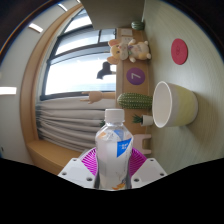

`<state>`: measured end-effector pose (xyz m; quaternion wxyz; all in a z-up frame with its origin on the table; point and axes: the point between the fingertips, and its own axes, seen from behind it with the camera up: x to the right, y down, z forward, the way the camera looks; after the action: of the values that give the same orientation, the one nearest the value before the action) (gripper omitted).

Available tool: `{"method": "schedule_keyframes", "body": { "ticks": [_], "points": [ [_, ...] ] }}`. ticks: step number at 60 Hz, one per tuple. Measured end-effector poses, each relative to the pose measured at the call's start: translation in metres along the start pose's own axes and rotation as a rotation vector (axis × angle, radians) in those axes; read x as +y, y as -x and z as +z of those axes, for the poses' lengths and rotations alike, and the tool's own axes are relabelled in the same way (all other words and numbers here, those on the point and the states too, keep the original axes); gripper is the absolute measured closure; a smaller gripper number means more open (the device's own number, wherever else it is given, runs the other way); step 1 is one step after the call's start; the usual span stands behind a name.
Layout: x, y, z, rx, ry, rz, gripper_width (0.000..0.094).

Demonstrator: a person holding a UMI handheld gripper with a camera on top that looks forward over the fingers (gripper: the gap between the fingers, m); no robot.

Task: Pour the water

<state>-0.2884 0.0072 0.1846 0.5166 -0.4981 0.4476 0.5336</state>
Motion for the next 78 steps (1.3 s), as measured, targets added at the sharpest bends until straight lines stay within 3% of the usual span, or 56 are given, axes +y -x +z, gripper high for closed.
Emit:
{"method": "schedule_keyframes", "body": {
  "ticks": [17, 28, 41, 47, 63, 78],
  "points": [
    [-0.034, -0.005, 0.018, -0.014, -0.105, 0.537, 0.0576],
    [-0.062, -0.008, 0.019, -0.084, -0.202, 0.788, 0.0576],
    [-0.055, -0.015, 0.021, -0.053, -0.173, 0.795, 0.0576],
    [-0.045, -0.002, 0.025, -0.04, -0.13, 0.62, 0.0576],
    [-0.028, 0.076, 0.032, -0.052, 0.031, -0.39, 0.055],
    [-0.078, 0.114, 0.031, 0.025, 0.004, -1.133, 0.0539]
  ]
}}
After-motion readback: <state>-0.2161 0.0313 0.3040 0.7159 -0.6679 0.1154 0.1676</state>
